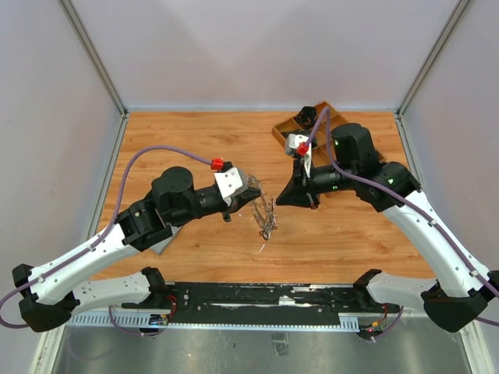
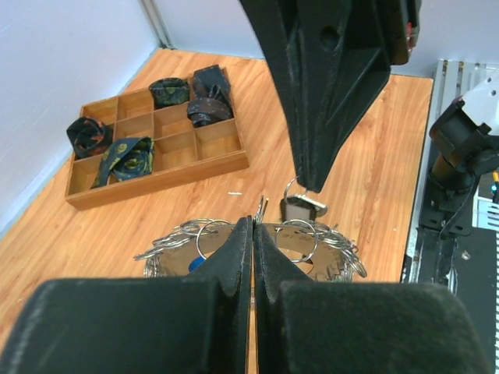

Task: Put the keys on the keyring

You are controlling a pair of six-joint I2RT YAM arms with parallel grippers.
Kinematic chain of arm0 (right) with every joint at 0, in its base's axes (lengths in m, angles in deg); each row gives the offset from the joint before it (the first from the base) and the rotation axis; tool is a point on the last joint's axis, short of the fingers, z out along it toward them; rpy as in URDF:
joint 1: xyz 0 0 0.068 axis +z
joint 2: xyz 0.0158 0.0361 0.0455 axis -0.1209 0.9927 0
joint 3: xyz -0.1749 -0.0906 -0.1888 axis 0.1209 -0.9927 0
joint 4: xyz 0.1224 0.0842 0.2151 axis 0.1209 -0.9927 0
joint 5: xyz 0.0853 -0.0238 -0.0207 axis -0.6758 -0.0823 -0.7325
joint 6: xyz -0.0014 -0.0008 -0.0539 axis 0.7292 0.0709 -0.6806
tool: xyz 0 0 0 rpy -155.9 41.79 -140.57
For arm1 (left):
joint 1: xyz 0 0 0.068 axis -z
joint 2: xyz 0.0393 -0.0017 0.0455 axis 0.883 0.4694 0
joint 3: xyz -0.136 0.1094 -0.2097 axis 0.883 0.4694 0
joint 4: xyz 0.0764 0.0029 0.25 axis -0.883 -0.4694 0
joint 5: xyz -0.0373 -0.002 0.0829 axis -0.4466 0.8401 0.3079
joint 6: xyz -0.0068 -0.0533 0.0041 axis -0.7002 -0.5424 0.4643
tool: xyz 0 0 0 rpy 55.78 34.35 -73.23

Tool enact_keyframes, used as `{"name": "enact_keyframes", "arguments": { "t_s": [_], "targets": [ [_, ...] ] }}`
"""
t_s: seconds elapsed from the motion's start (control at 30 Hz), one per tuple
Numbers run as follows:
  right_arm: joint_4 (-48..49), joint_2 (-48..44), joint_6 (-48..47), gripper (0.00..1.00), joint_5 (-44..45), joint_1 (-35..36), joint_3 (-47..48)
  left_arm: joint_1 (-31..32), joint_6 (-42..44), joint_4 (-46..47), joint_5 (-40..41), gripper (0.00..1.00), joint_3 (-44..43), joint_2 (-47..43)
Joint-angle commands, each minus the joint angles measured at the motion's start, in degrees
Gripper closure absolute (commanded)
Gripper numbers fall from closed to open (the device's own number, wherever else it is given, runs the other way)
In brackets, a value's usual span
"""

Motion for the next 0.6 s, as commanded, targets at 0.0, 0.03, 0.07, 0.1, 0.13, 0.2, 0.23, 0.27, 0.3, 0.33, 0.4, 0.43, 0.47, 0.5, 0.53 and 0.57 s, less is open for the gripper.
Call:
{"name": "enact_keyframes", "arguments": {
  "t_s": [0.0,0.03,0.07,0.1,0.13,0.2,0.23,0.27,0.3,0.33,0.4,0.43,0.47,0.5,0.53,0.57],
  "targets": [
    [0.01,0.91,-1.79,0.99,0.81,1.93,2.94,0.11,0.81,1.96,-3.33,1.00,-2.83,0.38],
    [0.09,1.07,-1.80,0.99,0.82,2.08,3.14,0.11,0.78,1.80,-3.55,0.99,-2.94,0.54],
    [0.20,1.09,-1.80,0.99,0.83,2.19,3.29,0.09,0.71,1.75,-3.62,1.00,-3.03,0.64],
    [0.36,1.16,-1.78,0.99,0.75,2.31,3.35,0.06,0.71,1.58,-3.70,0.99,-3.12,0.78],
    [0.47,1.17,-1.74,1.00,0.81,2.37,3.53,0.13,0.76,1.58,-3.62,0.99,-3.20,0.88],
    [0.55,1.26,-1.82,0.99,0.49,2.55,3.64,0.14,0.71,1.41,-3.55,1.00,-3.28,0.98],
    [0.53,1.26,-1.82,0.99,0.43,2.61,3.56,0.09,0.77,1.39,-3.54,0.99,-3.33,1.01],
    [0.59,1.19,-1.83,0.99,0.39,2.70,3.50,0.13,0.79,1.39,-3.58,0.99,-3.40,1.02],
    [0.71,1.17,-1.78,0.99,0.46,2.70,3.40,0.14,0.77,1.39,-3.58,1.00,-3.38,1.02],
    [0.78,1.11,-1.74,0.99,0.59,2.80,3.30,0.14,0.79,1.39,-3.61,0.99,-3.42,1.02],
    [0.93,1.04,-1.59,0.99,1.01,2.94,3.06,0.09,0.81,1.39,-3.69,0.99,-3.49,1.02],
    [1.09,1.00,-1.42,0.99,1.22,2.93,2.97,0.11,0.78,1.39,-3.70,0.99,-3.47,1.02],
    [1.12,1.01,-1.30,0.99,1.51,2.90,2.85,0.08,0.84,1.39,-3.75,0.99,-3.50,1.02],
    [1.16,1.04,-1.17,0.99,1.86,2.94,2.79,0.13,0.83,1.39,-3.79,0.99,-3.52,0.94],
    [1.18,1.05,-1.08,0.99,2.27,2.94,2.71,0.11,0.83,1.39,-3.75,0.99,-3.44,0.93],
    [1.14,1.01,-0.97,0.99,2.73,2.88,2.62,0.11,0.89,1.39,-3.79,0.99,-3.42,0.84]
  ]
}}
